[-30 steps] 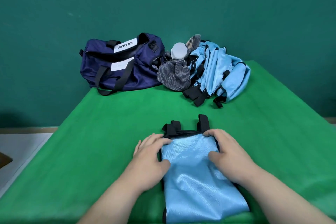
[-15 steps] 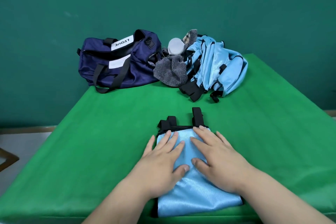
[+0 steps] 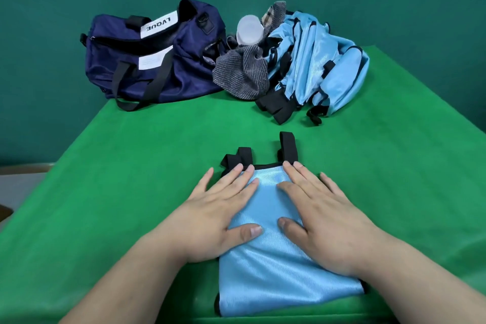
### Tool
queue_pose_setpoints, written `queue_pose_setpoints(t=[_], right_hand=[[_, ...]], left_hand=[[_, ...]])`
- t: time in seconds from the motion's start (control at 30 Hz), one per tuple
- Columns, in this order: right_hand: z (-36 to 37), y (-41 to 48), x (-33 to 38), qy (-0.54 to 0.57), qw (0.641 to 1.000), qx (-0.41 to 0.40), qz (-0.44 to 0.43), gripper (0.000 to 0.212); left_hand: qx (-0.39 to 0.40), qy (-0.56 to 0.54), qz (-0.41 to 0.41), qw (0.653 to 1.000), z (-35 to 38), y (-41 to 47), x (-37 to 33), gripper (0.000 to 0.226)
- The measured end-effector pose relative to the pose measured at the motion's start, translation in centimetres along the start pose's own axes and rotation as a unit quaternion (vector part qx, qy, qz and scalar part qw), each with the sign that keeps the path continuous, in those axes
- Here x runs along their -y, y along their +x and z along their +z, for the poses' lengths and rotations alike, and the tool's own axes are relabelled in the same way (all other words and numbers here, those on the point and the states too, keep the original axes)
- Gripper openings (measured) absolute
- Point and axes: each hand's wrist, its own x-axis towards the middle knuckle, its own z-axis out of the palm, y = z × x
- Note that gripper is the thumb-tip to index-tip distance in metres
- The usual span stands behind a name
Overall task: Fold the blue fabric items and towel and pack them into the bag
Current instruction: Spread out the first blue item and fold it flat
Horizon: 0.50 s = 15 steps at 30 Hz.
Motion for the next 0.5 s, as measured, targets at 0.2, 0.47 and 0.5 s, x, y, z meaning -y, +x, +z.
queue_pose_setpoints(t=[0.2, 0.47, 0.5], right_hand=[[-0.52, -0.08, 0.18, -0.021, 0.999, 0.04, -0.002, 0.102], [-0.65, 0.16, 0.28, -0.046, 0.997, 0.067, -0.004, 0.116], [-0.64, 0.16, 0.27, -0.047, 0.997, 0.068, -0.004, 0.116]], left_hand=[[0.009, 0.025, -0.006, 1.0, -0.02, -0.35, 0.36, 0.078], [0.03, 0.008, -0.011, 0.999, 0.01, -0.5, 1.0, 0.081], [0.029, 0.001, -0.011, 1.0, 0.01, -0.5, 1.0, 0.081]])
